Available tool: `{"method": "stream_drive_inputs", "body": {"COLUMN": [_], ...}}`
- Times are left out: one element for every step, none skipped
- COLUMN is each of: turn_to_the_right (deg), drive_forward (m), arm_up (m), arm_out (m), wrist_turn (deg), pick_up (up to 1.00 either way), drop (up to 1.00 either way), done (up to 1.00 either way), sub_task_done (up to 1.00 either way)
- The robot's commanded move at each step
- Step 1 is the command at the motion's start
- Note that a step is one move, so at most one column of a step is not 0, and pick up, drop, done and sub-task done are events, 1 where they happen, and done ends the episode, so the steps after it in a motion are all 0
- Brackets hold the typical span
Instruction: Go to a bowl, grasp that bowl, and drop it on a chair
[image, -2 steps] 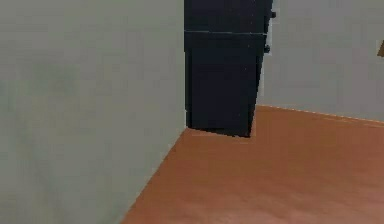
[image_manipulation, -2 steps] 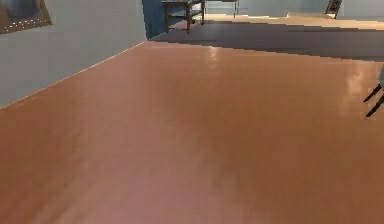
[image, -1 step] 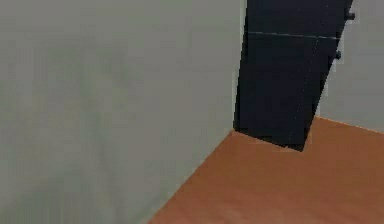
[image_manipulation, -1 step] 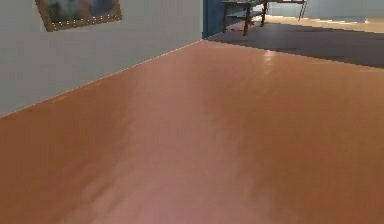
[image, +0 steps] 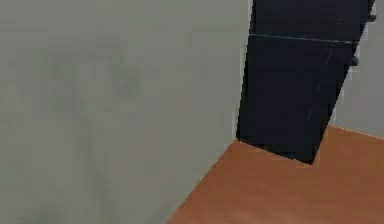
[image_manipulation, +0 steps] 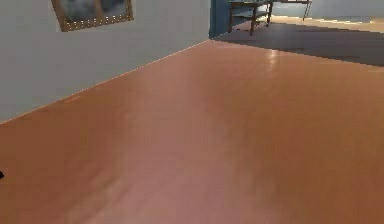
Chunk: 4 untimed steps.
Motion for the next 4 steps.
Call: {"method": "stream_drive_inputs", "body": {"turn_to_the_right": [-45.0,-9.0,0.0,-12.0], "drive_forward": [0.0,0.0,0.4,0.0], "arm_up": [0.0,0.0,0.0,0.0], "arm_out": [0.0,0.0,0.0,0.0], "wrist_turn": [0.0,0.0,0.0,0.0], "pick_up": [0.0,0.0,0.0,0.0], "drop": [0.0,0.0,0.0,0.0], "done": [0.0,0.0,0.0,0.0], "sub_task_done": [0.0,0.0,0.0,0.0]}}
